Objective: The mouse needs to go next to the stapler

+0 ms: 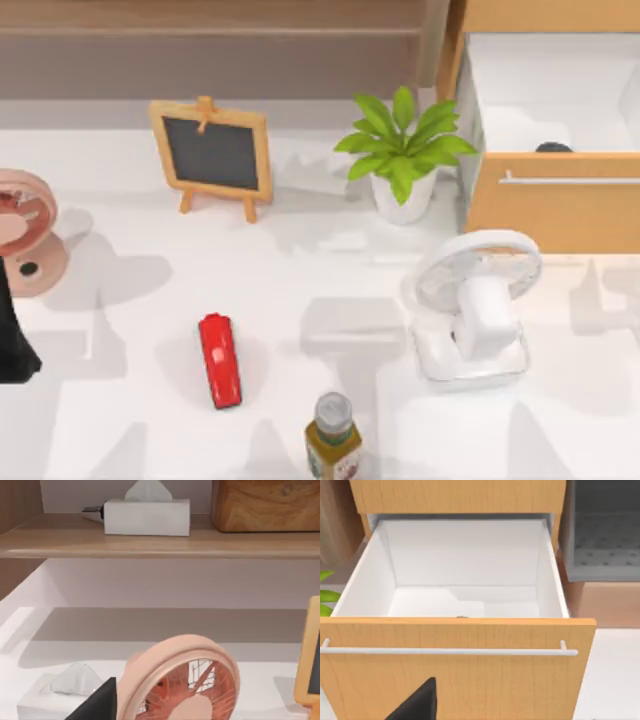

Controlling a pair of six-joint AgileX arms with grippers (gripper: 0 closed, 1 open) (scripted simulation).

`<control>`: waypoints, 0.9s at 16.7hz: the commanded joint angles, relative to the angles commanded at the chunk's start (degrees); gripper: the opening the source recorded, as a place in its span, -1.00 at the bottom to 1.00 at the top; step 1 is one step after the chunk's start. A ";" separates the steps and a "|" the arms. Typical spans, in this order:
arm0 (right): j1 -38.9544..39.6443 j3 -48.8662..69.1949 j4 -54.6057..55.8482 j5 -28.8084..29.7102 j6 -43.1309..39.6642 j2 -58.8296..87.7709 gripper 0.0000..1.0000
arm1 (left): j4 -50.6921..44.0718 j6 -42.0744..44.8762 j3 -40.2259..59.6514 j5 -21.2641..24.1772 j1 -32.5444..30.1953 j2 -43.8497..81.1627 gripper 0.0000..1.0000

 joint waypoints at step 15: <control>4.70 68.20 -35.90 0.29 2.79 80.34 1.00 | 0.00 0.00 0.00 0.00 0.00 0.00 1.00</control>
